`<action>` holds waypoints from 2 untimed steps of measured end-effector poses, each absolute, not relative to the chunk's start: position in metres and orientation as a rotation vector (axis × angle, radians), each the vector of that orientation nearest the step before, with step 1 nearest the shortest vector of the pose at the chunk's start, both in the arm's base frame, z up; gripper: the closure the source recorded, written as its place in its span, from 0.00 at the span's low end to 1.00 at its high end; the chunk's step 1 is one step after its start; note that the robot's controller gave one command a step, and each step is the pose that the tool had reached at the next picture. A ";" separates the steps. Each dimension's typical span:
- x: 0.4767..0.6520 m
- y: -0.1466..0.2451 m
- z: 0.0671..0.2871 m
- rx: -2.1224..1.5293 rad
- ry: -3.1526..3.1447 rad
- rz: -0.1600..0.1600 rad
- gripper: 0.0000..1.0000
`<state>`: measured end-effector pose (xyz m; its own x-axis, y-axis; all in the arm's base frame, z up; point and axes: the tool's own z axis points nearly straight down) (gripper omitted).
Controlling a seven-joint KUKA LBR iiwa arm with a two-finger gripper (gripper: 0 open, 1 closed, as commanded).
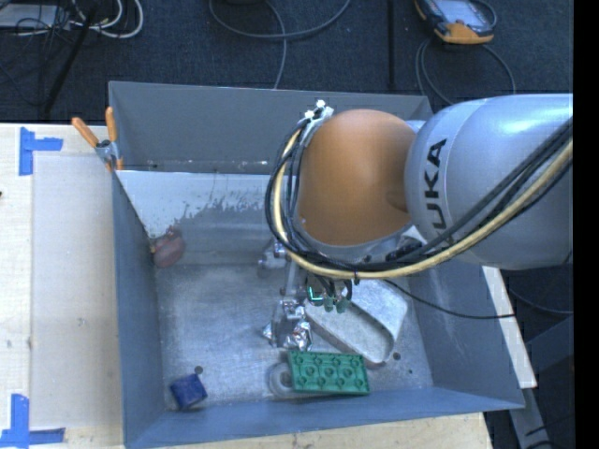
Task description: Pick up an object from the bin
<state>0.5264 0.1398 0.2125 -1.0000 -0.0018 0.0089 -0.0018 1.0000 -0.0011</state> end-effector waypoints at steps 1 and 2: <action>0.521 0.079 0.106 0.199 -3.125 0.002 0.00; 0.527 0.068 0.089 0.159 -3.144 -0.005 0.00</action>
Offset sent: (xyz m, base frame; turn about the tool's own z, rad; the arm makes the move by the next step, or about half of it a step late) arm -0.0028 -0.0584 -0.1012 -0.1280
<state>0.5270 0.0680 0.0887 -0.9949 -0.1007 -0.0070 -0.1007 0.9949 0.0031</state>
